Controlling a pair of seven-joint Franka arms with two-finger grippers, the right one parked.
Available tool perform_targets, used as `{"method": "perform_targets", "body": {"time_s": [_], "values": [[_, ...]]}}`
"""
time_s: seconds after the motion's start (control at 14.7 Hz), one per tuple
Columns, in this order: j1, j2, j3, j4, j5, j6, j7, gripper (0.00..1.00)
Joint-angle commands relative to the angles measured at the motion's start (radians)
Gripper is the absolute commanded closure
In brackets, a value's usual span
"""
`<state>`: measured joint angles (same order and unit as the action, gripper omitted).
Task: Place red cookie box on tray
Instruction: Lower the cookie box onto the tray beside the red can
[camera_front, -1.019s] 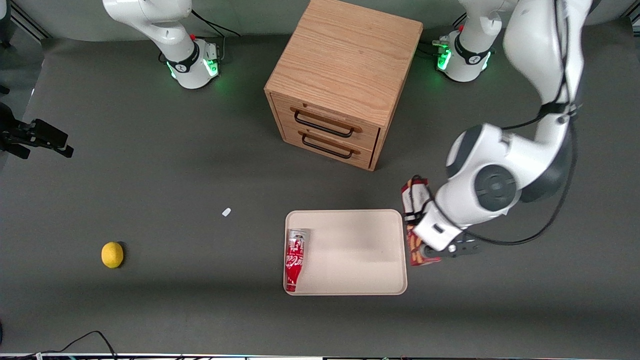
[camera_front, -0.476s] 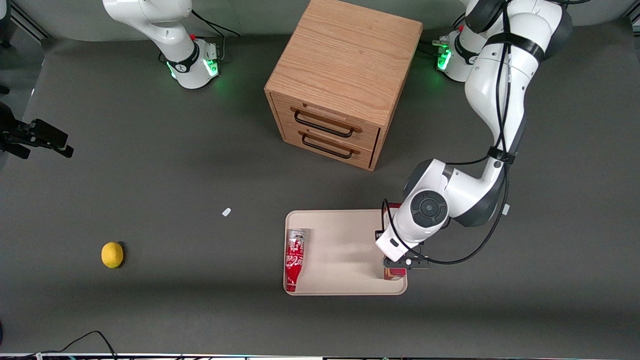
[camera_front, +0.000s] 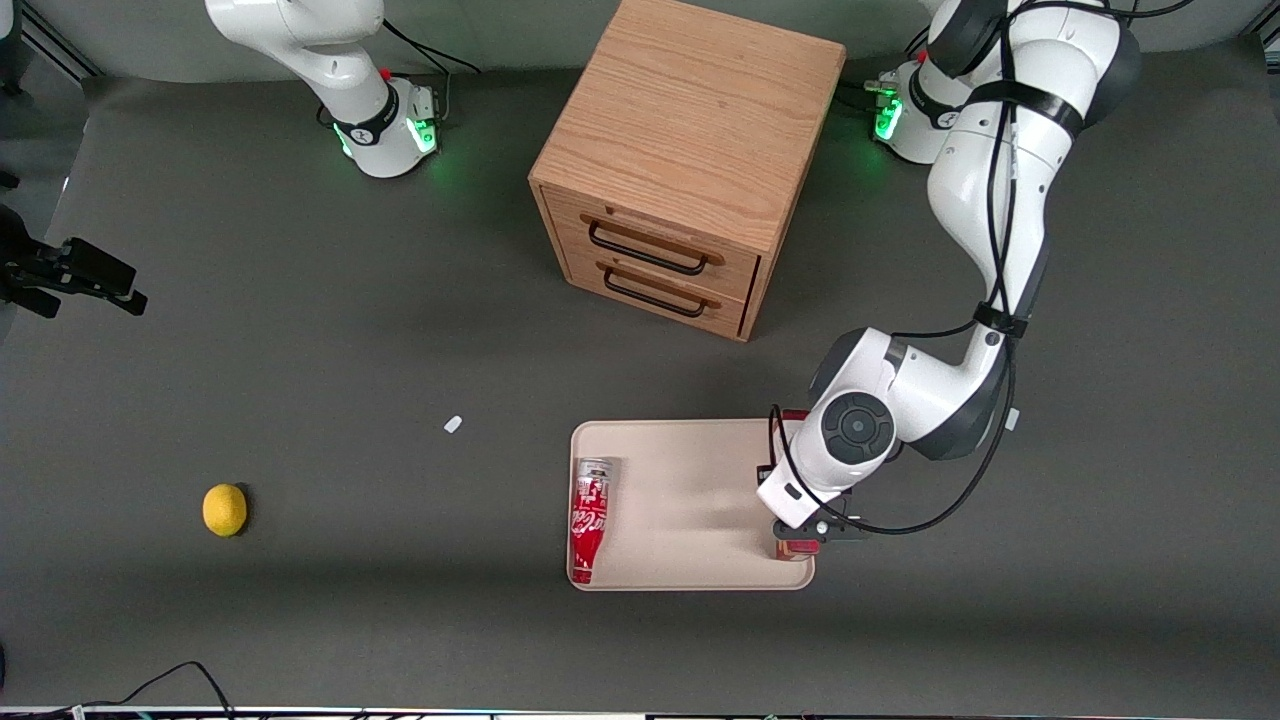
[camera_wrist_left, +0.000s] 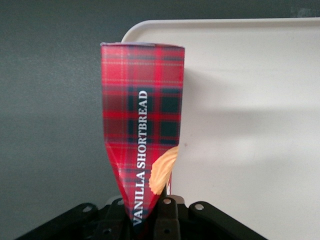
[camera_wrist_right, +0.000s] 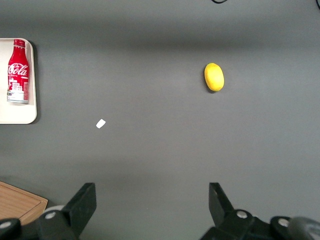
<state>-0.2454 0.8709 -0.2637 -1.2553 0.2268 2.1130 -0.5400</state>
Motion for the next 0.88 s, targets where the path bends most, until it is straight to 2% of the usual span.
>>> {"method": "perform_targets", "body": {"time_s": [0.0,0.27,0.34,0.41,0.48,0.82], "values": [[-0.023,0.022,0.017,0.037,0.013,0.002,-0.041,1.00],[-0.023,0.025,0.017,0.040,0.009,0.002,-0.043,1.00],[-0.023,0.025,0.017,0.040,0.009,0.002,-0.041,0.94],[-0.023,0.025,0.017,0.039,0.012,0.002,-0.034,0.42],[-0.022,0.022,0.018,0.036,0.020,0.007,-0.023,0.00],[-0.025,-0.006,0.032,0.034,0.005,0.036,-0.035,0.00]]}}
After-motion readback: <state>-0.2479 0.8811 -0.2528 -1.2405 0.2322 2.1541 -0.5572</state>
